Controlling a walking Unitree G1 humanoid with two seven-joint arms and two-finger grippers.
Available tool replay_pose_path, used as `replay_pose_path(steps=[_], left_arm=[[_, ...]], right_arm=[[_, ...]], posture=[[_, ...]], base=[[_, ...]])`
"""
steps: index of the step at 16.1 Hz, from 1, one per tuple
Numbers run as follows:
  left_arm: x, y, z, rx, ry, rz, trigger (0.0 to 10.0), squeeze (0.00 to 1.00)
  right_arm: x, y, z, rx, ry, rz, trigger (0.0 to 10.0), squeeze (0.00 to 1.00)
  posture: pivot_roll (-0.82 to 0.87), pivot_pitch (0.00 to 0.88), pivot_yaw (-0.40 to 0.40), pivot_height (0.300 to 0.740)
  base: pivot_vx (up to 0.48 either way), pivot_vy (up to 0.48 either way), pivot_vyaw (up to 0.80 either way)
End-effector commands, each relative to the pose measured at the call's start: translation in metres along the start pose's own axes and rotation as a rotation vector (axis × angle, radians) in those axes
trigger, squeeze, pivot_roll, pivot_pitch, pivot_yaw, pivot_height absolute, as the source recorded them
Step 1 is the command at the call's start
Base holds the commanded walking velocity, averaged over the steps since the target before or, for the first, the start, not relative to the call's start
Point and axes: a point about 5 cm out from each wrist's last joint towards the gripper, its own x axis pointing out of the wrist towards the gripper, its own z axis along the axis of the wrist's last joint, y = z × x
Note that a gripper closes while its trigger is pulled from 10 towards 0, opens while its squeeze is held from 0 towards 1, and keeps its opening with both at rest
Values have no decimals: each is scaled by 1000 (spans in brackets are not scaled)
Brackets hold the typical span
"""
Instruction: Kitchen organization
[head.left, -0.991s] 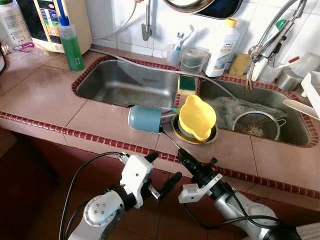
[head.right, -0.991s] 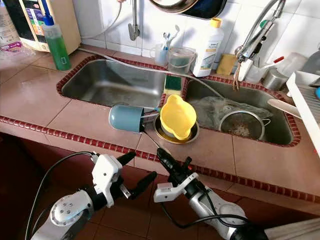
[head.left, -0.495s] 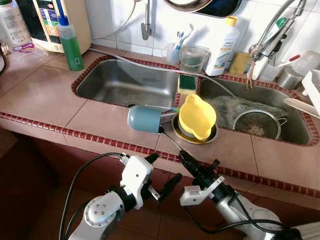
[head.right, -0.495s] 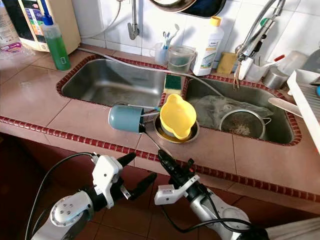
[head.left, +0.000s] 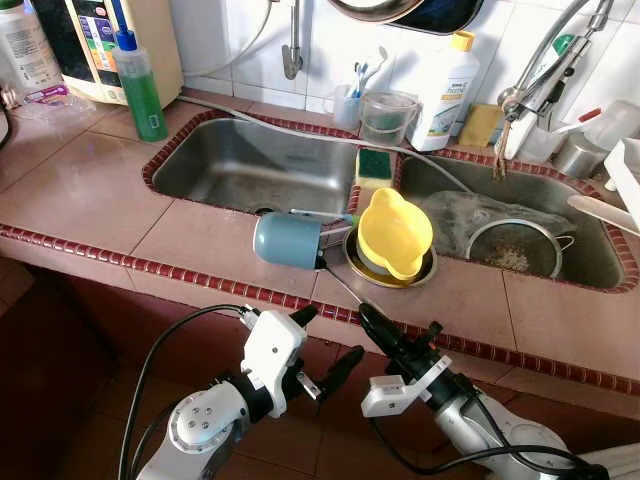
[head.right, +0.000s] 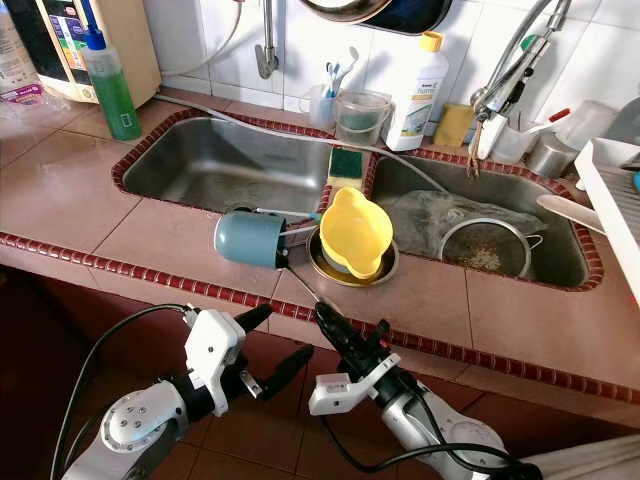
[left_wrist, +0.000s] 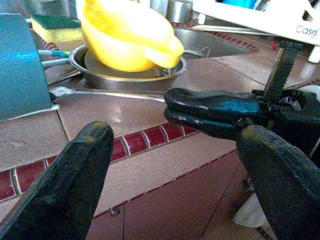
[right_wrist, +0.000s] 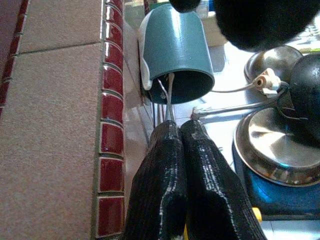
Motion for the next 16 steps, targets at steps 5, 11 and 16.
replay_pose_path(steps=[5, 11, 16], left_arm=[[3, -4, 4, 7, -13, -21, 10000, 0], [4, -5, 4, 9, -17, -26, 10000, 0], [6, -5, 4, 12, -17, -40, 10000, 0]], right_arm=[[-1, -15, -1, -12, -4, -40, 10000, 0], [-8, -17, 2, -10, 17, -46, 10000, 0], [-14, -20, 1, -25, 33, -41, 10000, 0]], posture=[[-86, 89, -50, 740], [-88, 74, -54, 740], [-101, 67, -46, 740]], base=[[0, 0, 0], [0, 0, 0], [0, 0, 0]])
